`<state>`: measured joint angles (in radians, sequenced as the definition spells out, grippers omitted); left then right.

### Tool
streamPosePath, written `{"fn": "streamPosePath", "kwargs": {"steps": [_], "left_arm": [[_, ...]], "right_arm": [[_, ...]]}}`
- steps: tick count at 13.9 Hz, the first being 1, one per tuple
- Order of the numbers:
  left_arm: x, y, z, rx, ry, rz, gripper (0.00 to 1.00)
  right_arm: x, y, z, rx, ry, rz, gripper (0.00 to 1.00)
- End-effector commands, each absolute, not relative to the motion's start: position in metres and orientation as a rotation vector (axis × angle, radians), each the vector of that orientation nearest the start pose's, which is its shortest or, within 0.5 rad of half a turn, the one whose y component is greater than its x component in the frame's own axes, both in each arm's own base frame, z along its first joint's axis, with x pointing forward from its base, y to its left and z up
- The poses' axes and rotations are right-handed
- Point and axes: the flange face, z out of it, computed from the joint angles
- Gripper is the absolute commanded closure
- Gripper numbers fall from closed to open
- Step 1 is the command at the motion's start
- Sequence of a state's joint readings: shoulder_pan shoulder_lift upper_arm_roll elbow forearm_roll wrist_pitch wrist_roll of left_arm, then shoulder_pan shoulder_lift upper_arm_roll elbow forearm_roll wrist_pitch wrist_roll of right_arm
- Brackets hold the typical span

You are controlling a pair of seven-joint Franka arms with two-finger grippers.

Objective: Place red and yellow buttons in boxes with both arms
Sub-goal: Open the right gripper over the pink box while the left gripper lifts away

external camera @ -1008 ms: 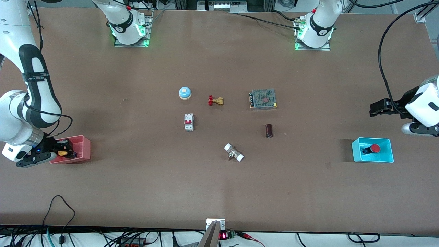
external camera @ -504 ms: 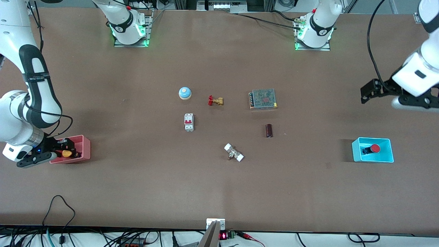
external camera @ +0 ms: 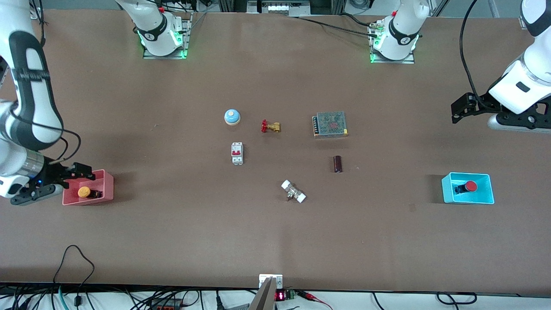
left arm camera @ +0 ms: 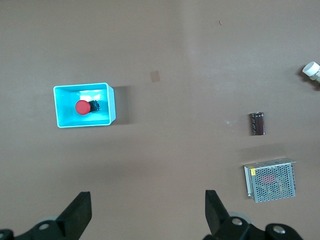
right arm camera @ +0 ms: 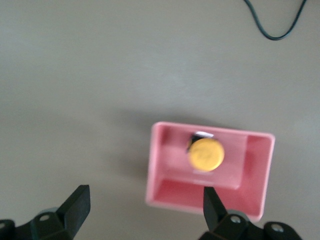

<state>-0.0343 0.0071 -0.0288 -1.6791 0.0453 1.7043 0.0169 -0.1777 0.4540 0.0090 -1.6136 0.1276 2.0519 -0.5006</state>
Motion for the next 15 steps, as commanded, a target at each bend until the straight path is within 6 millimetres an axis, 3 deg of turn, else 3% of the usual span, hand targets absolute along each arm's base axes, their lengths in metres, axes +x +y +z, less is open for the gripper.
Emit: {"fn": "streamPosePath", "kwargs": {"steps": [1, 3, 5, 8, 11, 15], "left_arm": [[0.561, -0.030, 0.586, -3.076, 0.150, -0.021, 0.00], [0.560, -0.031, 0.586, -3.075, 0.152, -0.018, 0.00], [0.560, -0.032, 0.587, -3.075, 0.154, -0.021, 0.00], [0.560, -0.037, 0.587, -3.075, 0.166, -0.021, 0.00], [0.559, -0.038, 0.587, -3.075, 0.166, -0.022, 0.00], [0.560, -0.038, 0.587, -3.073, 0.166, -0.022, 0.00]], "right_arm": [[0.639, -0.072, 0.444, -2.999, -0.284, 0.002, 0.00], [0.622, -0.039, 0.498, -3.034, -0.208, -0.021, 0.00], [0.602, -0.017, 0.545, -3.146, -0.253, -0.046, 0.00], [0.565, 0.003, 0.590, -3.169, -0.293, 0.029, 0.00], [0.554, 0.024, 0.600, -3.179, -0.226, 0.038, 0.00], [0.560, 0.024, 0.593, -3.167, -0.239, 0.055, 0.00]]}}
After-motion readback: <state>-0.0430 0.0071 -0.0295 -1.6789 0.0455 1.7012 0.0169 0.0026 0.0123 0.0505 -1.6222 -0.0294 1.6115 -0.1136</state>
